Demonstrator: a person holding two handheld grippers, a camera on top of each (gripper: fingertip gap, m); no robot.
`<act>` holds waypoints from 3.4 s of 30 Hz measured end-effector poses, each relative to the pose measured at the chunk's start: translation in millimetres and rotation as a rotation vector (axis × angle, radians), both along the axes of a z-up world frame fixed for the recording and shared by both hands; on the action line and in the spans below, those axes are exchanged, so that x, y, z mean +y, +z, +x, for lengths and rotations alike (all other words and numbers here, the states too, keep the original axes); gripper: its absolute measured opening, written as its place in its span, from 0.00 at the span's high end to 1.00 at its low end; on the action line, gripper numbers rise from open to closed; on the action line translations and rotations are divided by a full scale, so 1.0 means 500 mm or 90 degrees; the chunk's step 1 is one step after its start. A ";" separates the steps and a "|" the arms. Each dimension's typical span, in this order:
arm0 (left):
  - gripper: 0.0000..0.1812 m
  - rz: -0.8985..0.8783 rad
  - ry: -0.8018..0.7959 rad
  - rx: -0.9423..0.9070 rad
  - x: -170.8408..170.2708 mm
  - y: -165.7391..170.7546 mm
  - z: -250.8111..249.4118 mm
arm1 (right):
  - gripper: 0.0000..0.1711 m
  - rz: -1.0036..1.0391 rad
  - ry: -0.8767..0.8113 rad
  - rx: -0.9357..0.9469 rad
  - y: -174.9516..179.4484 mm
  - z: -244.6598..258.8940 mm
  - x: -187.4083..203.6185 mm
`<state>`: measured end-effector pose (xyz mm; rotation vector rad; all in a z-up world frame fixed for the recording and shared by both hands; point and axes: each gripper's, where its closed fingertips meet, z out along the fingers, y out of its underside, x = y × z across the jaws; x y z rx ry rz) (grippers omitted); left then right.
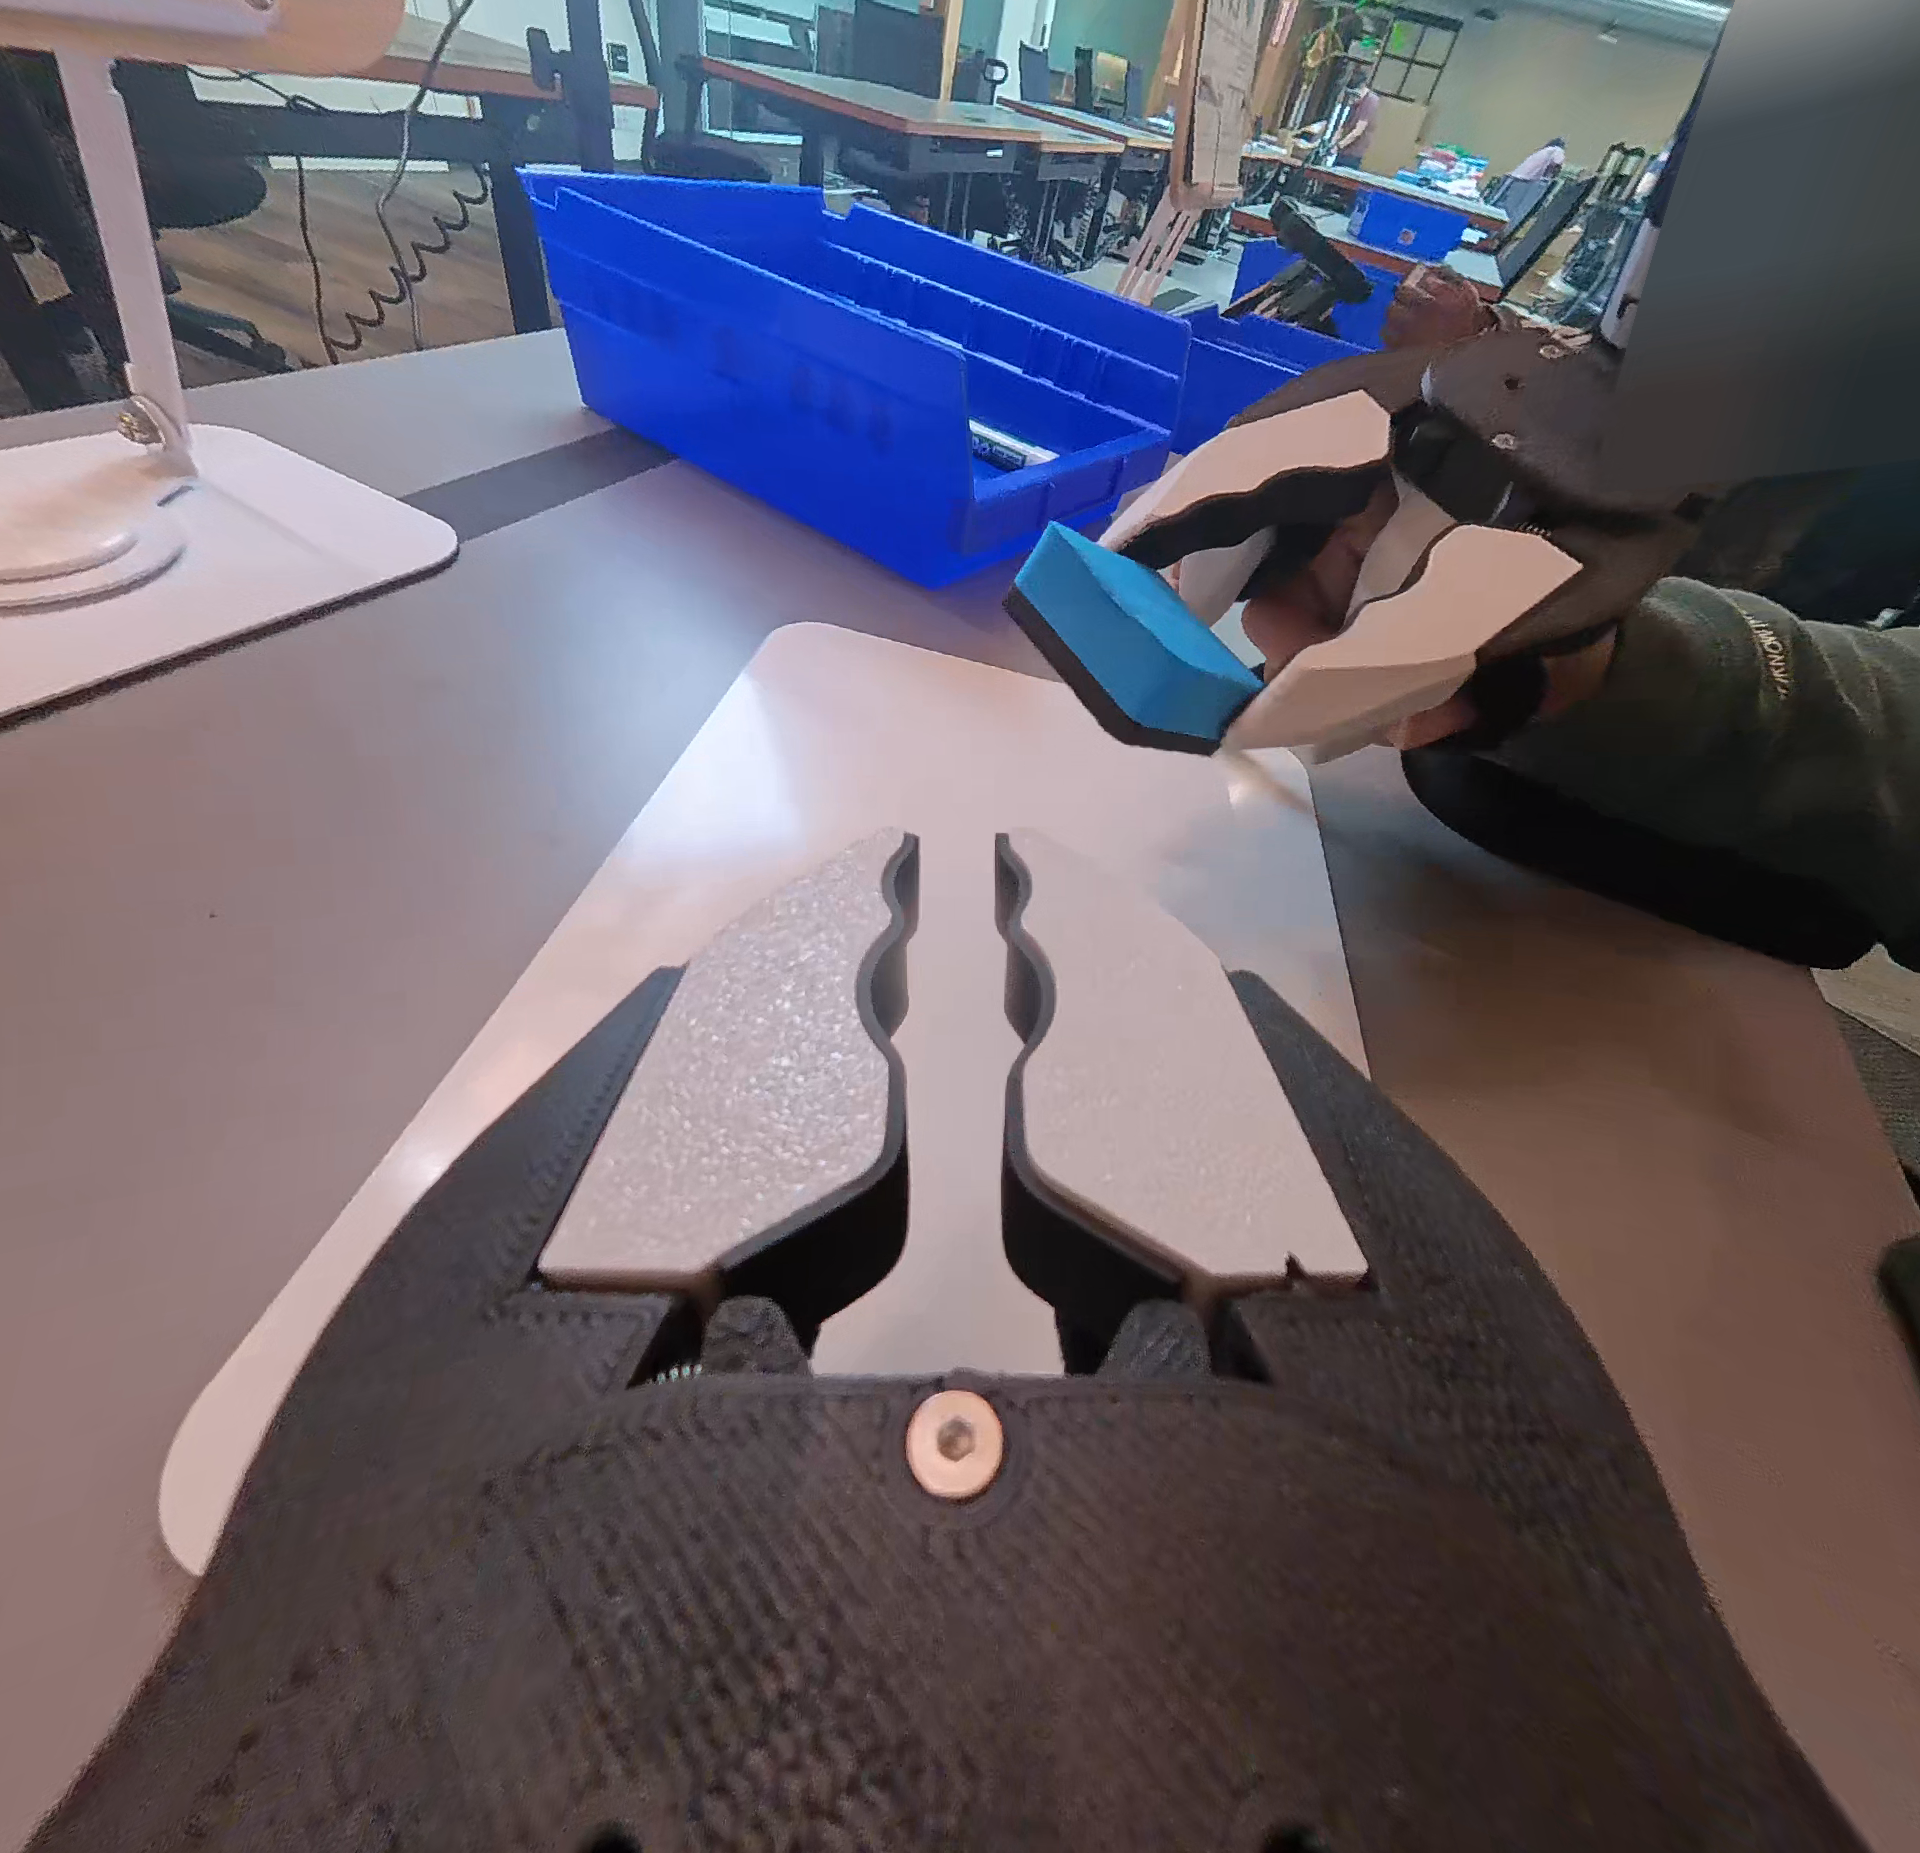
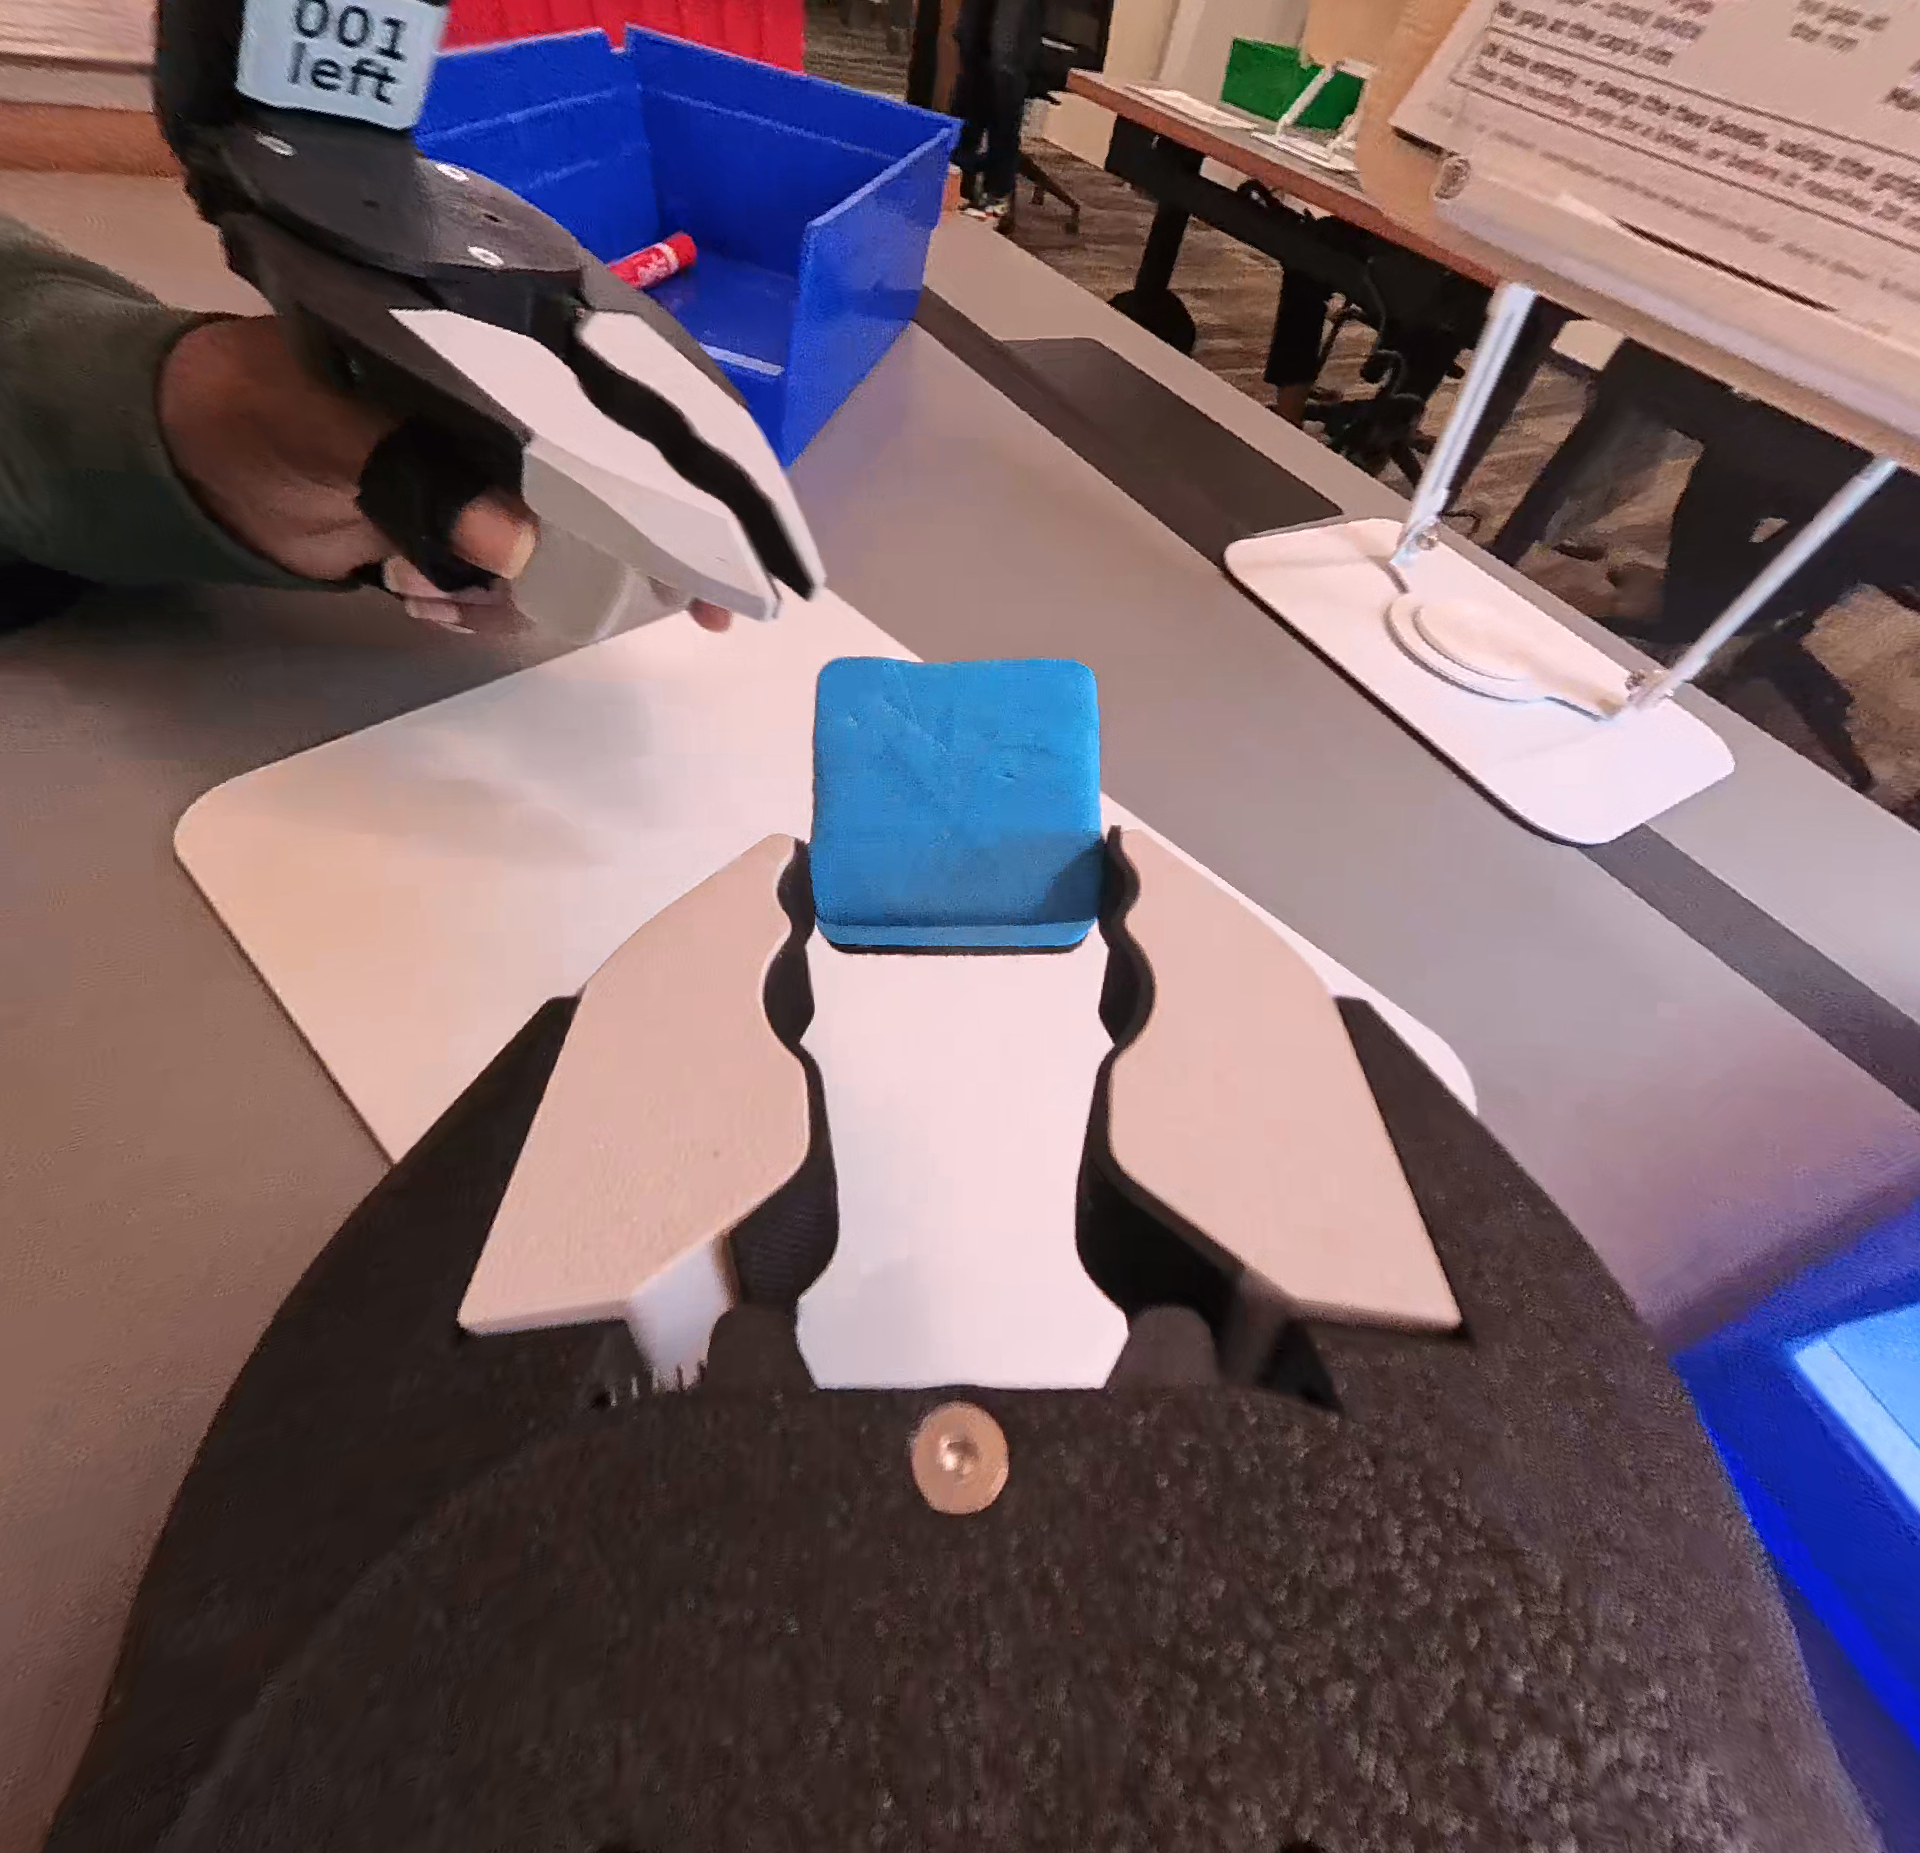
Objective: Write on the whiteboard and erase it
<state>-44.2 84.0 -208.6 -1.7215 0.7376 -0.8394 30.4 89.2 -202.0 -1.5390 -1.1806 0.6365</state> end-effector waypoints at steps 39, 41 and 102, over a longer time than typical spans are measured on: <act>1.00 0.142 0.048 0.145 -0.088 0.006 -0.092 | 0.69 -0.059 -0.238 0.020 0.004 0.146 0.180; 1.00 0.133 0.042 0.149 -0.087 -0.003 -0.088 | 0.69 -0.100 -0.251 -0.003 -0.013 0.098 0.209; 0.89 -0.578 0.380 0.628 0.143 -0.136 -0.781 | 0.73 0.030 -0.022 -0.043 -0.033 0.072 0.009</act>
